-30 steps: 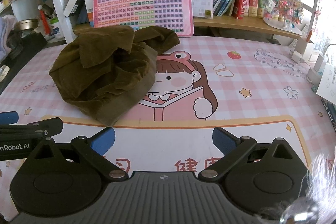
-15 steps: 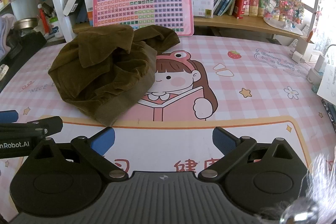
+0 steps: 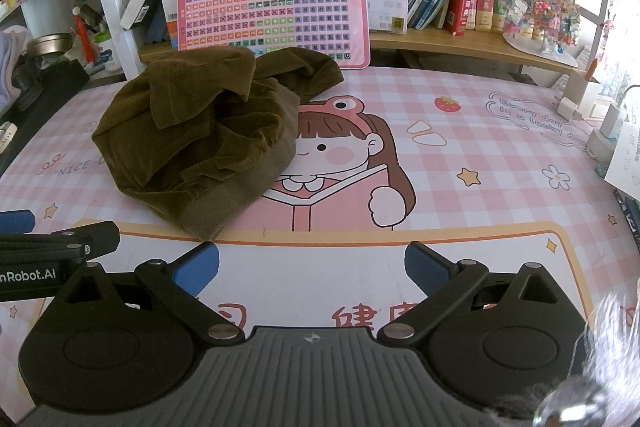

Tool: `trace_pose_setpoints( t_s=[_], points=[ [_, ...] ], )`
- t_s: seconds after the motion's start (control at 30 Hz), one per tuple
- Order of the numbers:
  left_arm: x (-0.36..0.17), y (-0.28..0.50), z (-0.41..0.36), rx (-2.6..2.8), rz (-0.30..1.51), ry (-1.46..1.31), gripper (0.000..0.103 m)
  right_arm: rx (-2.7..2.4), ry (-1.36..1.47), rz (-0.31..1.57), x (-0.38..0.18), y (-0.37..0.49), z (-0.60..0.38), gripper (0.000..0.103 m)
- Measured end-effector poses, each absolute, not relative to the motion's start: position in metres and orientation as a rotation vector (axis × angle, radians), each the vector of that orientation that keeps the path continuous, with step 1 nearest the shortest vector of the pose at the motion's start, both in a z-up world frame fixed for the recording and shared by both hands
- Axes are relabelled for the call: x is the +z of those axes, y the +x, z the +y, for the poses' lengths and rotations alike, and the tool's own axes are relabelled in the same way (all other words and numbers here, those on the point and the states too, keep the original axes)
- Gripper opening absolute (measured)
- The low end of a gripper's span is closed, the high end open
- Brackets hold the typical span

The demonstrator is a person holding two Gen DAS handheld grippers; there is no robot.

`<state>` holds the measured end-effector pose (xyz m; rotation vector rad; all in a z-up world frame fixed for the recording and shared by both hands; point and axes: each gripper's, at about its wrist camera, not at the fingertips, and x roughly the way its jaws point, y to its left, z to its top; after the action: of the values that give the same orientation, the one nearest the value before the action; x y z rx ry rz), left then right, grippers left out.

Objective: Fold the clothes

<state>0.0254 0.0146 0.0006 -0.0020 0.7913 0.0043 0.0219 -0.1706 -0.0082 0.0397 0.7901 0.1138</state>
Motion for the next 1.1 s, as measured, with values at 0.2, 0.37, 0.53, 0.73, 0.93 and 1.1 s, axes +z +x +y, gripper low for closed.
trace_pose_setpoints(
  t_s=[0.2, 0.37, 0.53, 0.73, 0.93, 1.1],
  points=[
    [0.0012, 0.0241, 0.0150, 0.002, 0.789, -0.008, 0.103, 0.114, 0.039, 0.790, -0.0081, 0.0216, -0.1712, 0.100],
    [0.0018, 0.0242, 0.0149, 0.003, 0.792, -0.007, 0.103, 0.114, 0.039, 0.791, -0.0082, 0.0212, -0.1714, 0.100],
    [0.0014, 0.0241, 0.0142, 0.006, 0.800, -0.006, 0.103, 0.114, 0.039, 0.791, -0.0077, 0.0200, -0.1710, 0.100],
    [0.0009, 0.0231, 0.0138, 0.001, 0.801, -0.007, 0.103, 0.111, 0.043, 0.795, -0.0080, 0.0183, -0.1713, 0.100],
    [0.0008, 0.0217, 0.0132, -0.006, 0.799, -0.004, 0.103, 0.104, 0.045, 0.801, -0.0096, 0.0168, -0.1717, 0.100],
    [0.0013, 0.0197, 0.0139, -0.018, 0.792, -0.009, 0.103, 0.099, 0.044, 0.805, -0.0104, 0.0161, -0.1711, 0.100]
  ],
)
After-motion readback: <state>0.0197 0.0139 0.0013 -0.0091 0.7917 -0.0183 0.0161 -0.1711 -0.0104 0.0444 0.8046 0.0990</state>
